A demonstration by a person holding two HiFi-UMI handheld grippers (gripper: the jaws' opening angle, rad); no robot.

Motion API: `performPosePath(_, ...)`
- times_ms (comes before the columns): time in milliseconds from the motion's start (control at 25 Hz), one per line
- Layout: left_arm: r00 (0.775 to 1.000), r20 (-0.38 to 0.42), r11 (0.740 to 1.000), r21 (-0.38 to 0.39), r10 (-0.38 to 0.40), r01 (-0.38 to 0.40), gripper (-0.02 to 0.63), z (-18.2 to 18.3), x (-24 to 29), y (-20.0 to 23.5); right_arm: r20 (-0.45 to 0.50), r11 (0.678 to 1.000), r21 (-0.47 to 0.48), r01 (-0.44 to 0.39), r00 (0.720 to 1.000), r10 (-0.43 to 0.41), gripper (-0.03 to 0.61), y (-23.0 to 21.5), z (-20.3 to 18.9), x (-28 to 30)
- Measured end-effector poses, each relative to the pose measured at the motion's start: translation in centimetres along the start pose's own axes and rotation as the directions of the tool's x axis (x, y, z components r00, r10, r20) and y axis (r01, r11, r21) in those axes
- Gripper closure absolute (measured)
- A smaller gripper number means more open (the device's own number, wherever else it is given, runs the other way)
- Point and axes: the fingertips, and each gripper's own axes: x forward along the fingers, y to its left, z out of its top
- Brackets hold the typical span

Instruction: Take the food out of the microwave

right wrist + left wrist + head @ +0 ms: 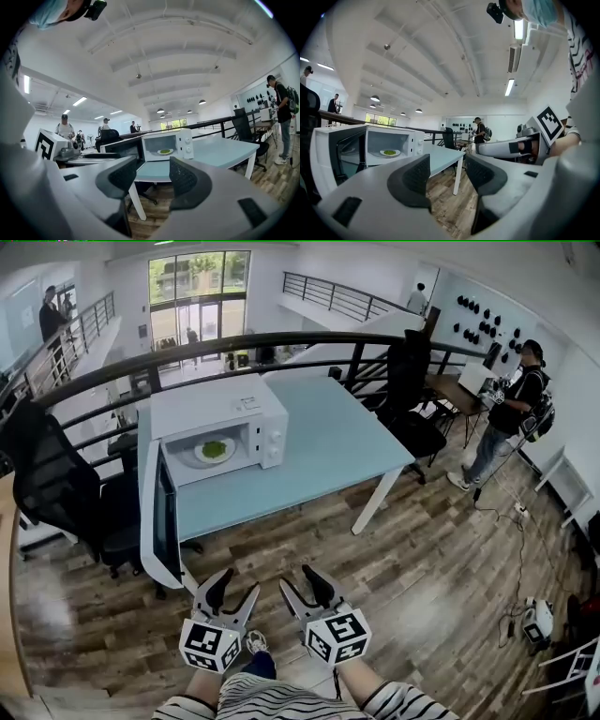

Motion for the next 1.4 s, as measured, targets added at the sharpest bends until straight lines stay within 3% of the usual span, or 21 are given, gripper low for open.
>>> performPosePath(440, 1.0, -0.014, 1.0, -0.025, -0.003, 0.003, 0.396, 1.2, 9.6, 8.3, -0.029, 1.0, 0.024, 0.006, 1.0, -0.006, 0.366, -5.6, 2.2, 11.7)
performPosePath(840, 0.999, -0.019, 0.998, -0.051, 0.03, -0.031, 0.396, 1.1, 13.4, 13.8, -0.039, 0.999, 0.04, -0.012, 0.999, 0.013, 0.366, -7.6, 2.8, 18.8)
performPosePath(1160, 0.991, -0.019, 0.988, -0.081, 0.132, -0.133, 0.396, 0.5, 15.8, 18.0, -0.054, 0.998, 0.031, -0.062, 0.997, 0.063, 0.367, -9.6, 3.1, 23.9)
performPosePath(1400, 0.97, -0.032, 0.962, -0.123, 0.24, -0.242, 0.396, -0.2, 17.6, 21.1, -0.095, 0.991, 0.036, -0.131, 0.986, 0.134, 0.367, -11.1, 2.7, 27.7)
